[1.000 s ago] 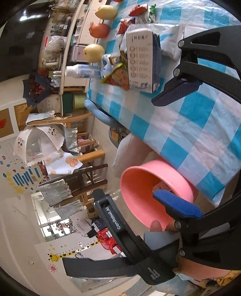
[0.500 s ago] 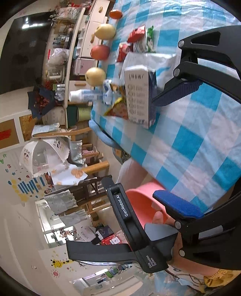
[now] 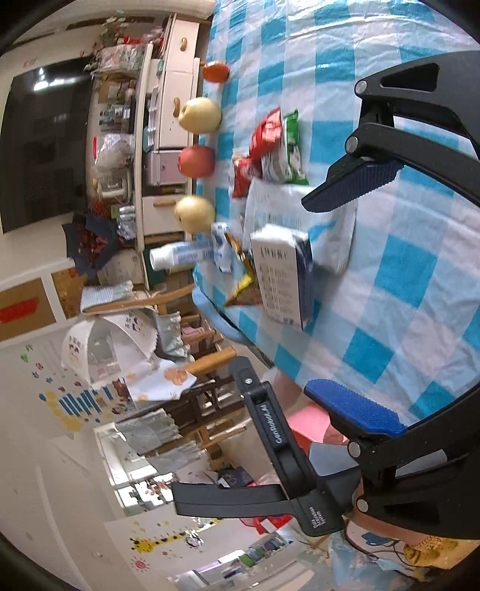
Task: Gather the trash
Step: 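Move both tools back to the table toward the snack wrappers, then grasp the yellow snack bag with the left gripper while the right grasps a red wrapper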
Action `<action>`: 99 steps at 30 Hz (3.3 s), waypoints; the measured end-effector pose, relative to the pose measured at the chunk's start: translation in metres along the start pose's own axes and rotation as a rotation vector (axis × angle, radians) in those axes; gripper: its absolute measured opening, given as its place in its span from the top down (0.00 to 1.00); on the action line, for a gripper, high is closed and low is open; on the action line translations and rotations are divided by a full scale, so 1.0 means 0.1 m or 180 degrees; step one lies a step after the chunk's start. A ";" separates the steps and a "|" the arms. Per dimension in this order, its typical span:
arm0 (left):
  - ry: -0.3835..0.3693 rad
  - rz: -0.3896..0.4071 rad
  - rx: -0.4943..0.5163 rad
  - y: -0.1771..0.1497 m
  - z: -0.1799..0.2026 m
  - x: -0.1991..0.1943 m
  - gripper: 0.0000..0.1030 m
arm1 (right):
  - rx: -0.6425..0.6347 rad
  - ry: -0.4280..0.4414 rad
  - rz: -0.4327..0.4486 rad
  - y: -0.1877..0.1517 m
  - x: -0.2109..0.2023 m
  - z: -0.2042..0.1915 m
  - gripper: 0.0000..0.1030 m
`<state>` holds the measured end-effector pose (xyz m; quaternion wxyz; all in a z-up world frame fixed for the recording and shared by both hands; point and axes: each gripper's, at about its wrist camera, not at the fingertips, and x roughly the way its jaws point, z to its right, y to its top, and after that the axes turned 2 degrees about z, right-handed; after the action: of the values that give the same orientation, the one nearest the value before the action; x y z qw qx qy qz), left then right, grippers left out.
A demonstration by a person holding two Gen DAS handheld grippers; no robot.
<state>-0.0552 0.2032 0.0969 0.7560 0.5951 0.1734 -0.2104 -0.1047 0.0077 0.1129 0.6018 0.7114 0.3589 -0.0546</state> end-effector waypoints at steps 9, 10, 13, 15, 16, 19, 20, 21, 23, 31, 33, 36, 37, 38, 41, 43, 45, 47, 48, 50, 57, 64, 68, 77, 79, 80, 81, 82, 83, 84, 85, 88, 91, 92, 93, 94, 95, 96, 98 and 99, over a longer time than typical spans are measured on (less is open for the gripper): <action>-0.0076 -0.0166 0.0225 -0.03 0.41 0.33 0.11 | 0.0283 -0.0176 0.0039 0.04 -0.06 0.66 0.12; -0.0066 -0.0170 0.0238 -0.03 0.43 0.36 0.11 | 0.0337 -0.0212 0.0030 0.05 -0.06 0.76 0.12; -0.0052 -0.0197 0.0277 -0.03 0.51 0.45 0.11 | 0.0444 -0.0281 0.0007 0.08 -0.03 1.00 0.12; -0.0060 -0.0237 0.0333 -0.04 0.57 0.50 0.11 | 0.0508 -0.0321 -0.0007 0.10 -0.01 1.14 0.12; -0.0065 -0.0245 0.0352 -0.05 0.59 0.50 0.11 | 0.0548 -0.0332 -0.0018 0.11 0.00 1.22 0.12; -0.0155 -0.0278 0.0317 -0.05 0.61 0.51 0.11 | 0.0635 -0.0364 -0.0038 0.14 0.06 1.42 0.12; -0.0152 -0.0271 0.0306 -0.05 0.60 0.51 0.11 | 0.0666 -0.0381 -0.0043 0.15 0.08 1.50 0.12; -0.0136 -0.0265 0.0297 -0.04 0.59 0.52 0.11 | 0.0693 -0.0393 -0.0050 0.15 0.10 1.55 0.12; -0.0097 -0.0274 0.0239 -0.03 0.55 0.56 0.11 | 0.0785 -0.0420 -0.0086 0.16 0.16 1.69 0.12; 0.0048 -0.0666 -0.0264 -0.06 0.30 0.97 0.11 | 0.1038 -0.0381 -0.0360 0.14 0.53 2.10 0.12; -0.0004 -0.0756 -0.0252 -0.09 0.32 1.02 0.11 | 0.1036 -0.0366 -0.0414 0.13 0.61 2.14 0.12; -0.0064 -0.0876 -0.0116 -0.16 0.42 1.03 0.11 | 0.1052 -0.0298 -0.0481 0.13 0.71 2.18 0.12; -0.0095 -0.0903 -0.0081 -0.19 0.44 1.02 0.11 | 0.1061 -0.0257 -0.0498 0.14 0.74 2.19 0.12; -0.0123 -0.0926 -0.0038 -0.21 0.47 1.01 0.11 | 0.1052 -0.0218 -0.0510 0.14 0.76 2.18 0.12; -0.0329 -0.1008 0.0229 -0.32 0.65 0.92 0.11 | 0.0955 -0.0199 -0.0512 0.20 0.80 2.16 0.12; -0.0498 -0.1071 0.0312 -0.36 0.73 0.88 0.11 | 0.0912 -0.0183 -0.0528 0.21 0.83 2.15 0.12; -0.0735 -0.1171 0.0462 -0.41 0.81 0.81 0.10 | 0.0891 -0.0171 -0.0549 0.21 0.88 2.16 0.12; -0.0902 -0.1252 0.0525 -0.42 0.85 0.78 0.11 | 0.0836 -0.0171 -0.0590 0.20 0.93 2.15 0.12; -0.0887 -0.1257 0.0560 -0.42 0.84 0.78 0.11 | 0.0797 -0.0173 -0.0606 0.20 0.96 2.14 0.12; -0.0674 -0.1197 0.0521 -0.38 0.77 0.81 0.11 | 0.0686 -0.0195 -0.0634 0.20 1.00 2.09 0.12; -0.0170 -0.0865 0.0251 -0.10 0.46 0.97 0.11 | 0.0485 -0.0183 -0.0675 0.24 1.16 2.09 0.12; -0.0055 -0.0788 0.0127 0.06 0.30 1.25 0.11 | 0.0584 -0.0016 -0.0704 0.24 1.27 2.18 0.12; -0.0186 -0.0707 -0.0037 0.16 0.20 1.40 0.11 | 0.0708 0.0066 -0.0665 0.26 1.24 2.23 0.12; -0.0294 -0.0847 -0.0464 0.10 0.01 1.72 0.28 | 0.0650 -0.0024 -0.0670 0.25 1.28 2.21 0.12; -0.0251 -0.0846 -0.0407 0.09 0.04 1.72 0.32 | 0.0644 -0.0034 -0.0641 0.26 1.29 2.21 0.12; -0.0237 -0.0839 -0.0389 0.08 0.05 1.71 0.35 | 0.0640 -0.0047 -0.0633 0.27 1.29 2.21 0.12; -0.0220 -0.0829 -0.0378 0.07 0.06 1.69 0.39 | 0.0637 -0.0068 -0.0635 0.27 1.30 2.21 0.12; -0.0213 -0.0825 -0.0375 0.07 0.07 1.68 0.41 | 0.0643 -0.0082 -0.0640 0.27 1.30 2.21 0.12; -0.0211 -0.0823 -0.0371 0.07 0.08 1.67 0.44 | 0.0651 -0.0084 -0.0634 0.27 1.30 2.22 0.13; -0.0209 -0.0813 -0.0365 0.07 0.08 1.66 0.47 | 0.0654 -0.0100 -0.0620 0.27 1.30 2.22 0.16; -0.0206 -0.0805 -0.0356 0.08 0.09 1.64 0.48 | 0.0655 -0.0113 -0.0616 0.28 1.30 2.22 0.25; -0.0223 -0.0771 -0.0390 0.08 0.08 1.59 0.56 | 0.0632 -0.0132 -0.0653 0.28 1.32 2.23 0.47; -0.0259 -0.0733 -0.0483 0.08 0.04 1.52 0.64 | 0.0623 -0.0154 -0.0625 0.27 1.29 2.24 0.60; -0.0260 -0.0725 -0.0497 0.07 0.04 1.50 0.66 | 0.0605 -0.0166 -0.0611 0.28 1.28 2.24 0.65; -0.0268 -0.0709 -0.0519 0.07 0.03 1.48 0.68 | 0.0570 -0.0178 -0.0599 0.28 1.27 2.22 0.67; -0.0280 -0.0701 -0.0539 0.07 0.01 1.46 0.70 | 0.0542 -0.0191 -0.0584 0.28 1.26 2.21 0.73; -0.0288 -0.0692 -0.0560 0.06 0.00 1.43 0.73 | 0.0493 -0.0220 -0.0564 0.28 1.24 2.18 0.76; -0.0291 -0.0680 -0.0580 0.06 -0.01 1.40 0.76 | 0.0438 -0.0257 -0.0544 0.28 1.22 2.16 0.77; -0.0305 -0.0664 -0.0607 0.05 -0.04 1.35 0.82 | 0.0357 -0.0304 -0.0519 0.29 1.21 2.12 0.79; -0.0321 -0.0661 -0.0623 0.04 -0.06 1.32 0.83 | 0.0321 -0.0327 -0.0517 0.28 1.20 2.10 0.79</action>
<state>0.0595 0.1947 0.0316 0.7924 0.4860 0.2155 -0.2992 0.0743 -0.1273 0.0181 0.5764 0.7056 0.3809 -0.1576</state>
